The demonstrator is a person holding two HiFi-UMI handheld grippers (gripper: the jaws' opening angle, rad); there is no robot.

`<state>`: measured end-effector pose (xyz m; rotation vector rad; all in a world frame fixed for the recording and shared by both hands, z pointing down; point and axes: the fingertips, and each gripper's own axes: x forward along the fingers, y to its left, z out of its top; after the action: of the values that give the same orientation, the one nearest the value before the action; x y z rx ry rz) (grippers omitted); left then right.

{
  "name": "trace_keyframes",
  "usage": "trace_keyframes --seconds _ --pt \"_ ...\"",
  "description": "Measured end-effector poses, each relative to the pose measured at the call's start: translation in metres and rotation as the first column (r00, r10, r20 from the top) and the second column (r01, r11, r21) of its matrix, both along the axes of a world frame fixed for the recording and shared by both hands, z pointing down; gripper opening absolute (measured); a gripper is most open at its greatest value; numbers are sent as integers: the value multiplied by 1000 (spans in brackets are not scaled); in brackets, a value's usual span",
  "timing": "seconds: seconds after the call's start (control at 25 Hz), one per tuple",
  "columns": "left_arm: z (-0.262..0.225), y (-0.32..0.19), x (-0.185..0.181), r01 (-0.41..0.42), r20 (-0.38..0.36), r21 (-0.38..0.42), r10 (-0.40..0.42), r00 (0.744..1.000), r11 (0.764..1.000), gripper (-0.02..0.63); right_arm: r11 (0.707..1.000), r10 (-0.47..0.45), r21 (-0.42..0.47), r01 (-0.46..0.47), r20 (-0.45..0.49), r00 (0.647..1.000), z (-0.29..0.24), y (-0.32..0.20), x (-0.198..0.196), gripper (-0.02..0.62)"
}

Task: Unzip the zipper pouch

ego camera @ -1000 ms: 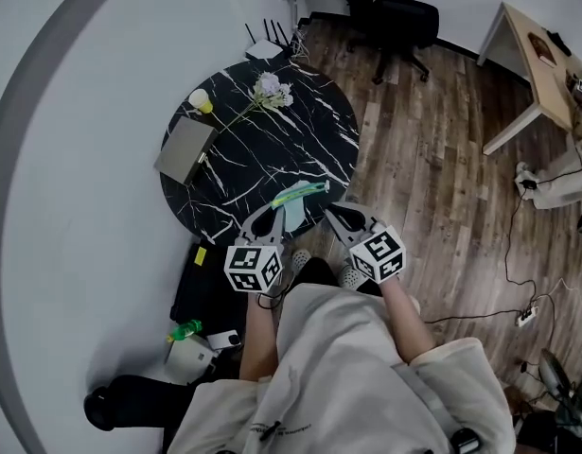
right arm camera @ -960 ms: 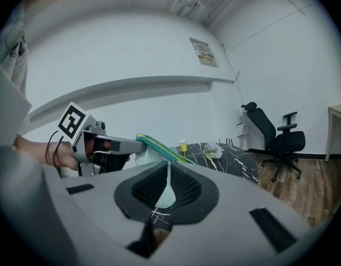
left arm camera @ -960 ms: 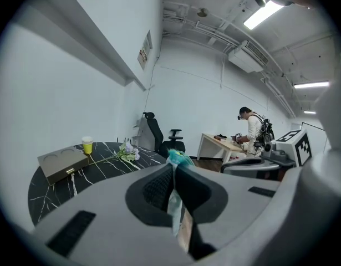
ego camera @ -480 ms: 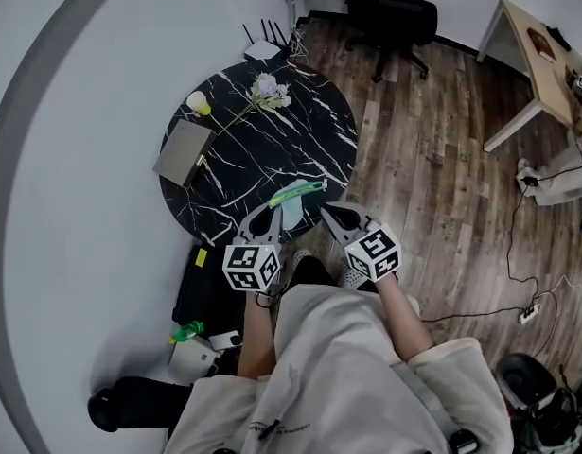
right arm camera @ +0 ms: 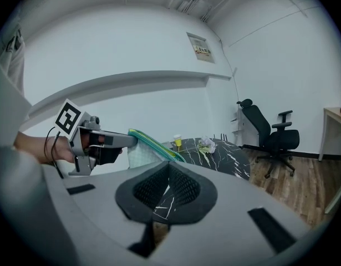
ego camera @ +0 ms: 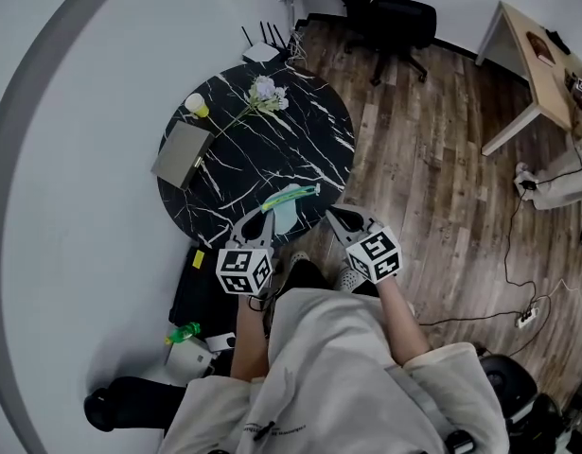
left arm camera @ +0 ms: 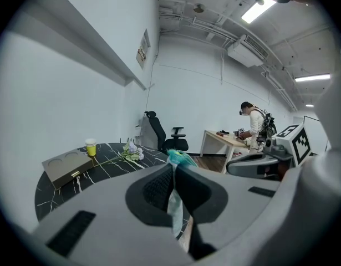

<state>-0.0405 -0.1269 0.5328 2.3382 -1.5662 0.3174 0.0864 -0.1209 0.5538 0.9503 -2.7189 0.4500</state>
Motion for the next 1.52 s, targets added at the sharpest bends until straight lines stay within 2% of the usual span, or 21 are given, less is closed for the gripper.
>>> trace_keyframes --seconds 0.24,0.68,1.12,1.52 --pt "3 1 -12 24 57 -7 -24 998 1000 25 1000 -4 -24 4 2 1000 1 2 4 5" --pt "3 4 -10 -4 30 -9 4 1000 1000 25 999 -27 -33 27 1 1000 2 7 -4 5" --pt "5 7 4 -32 33 -21 33 999 999 25 1000 -22 -16 21 -26 999 5 14 5 3" --pt "8 16 15 -55 34 -26 56 998 998 25 999 -36 -29 35 -14 999 7 22 8 5"
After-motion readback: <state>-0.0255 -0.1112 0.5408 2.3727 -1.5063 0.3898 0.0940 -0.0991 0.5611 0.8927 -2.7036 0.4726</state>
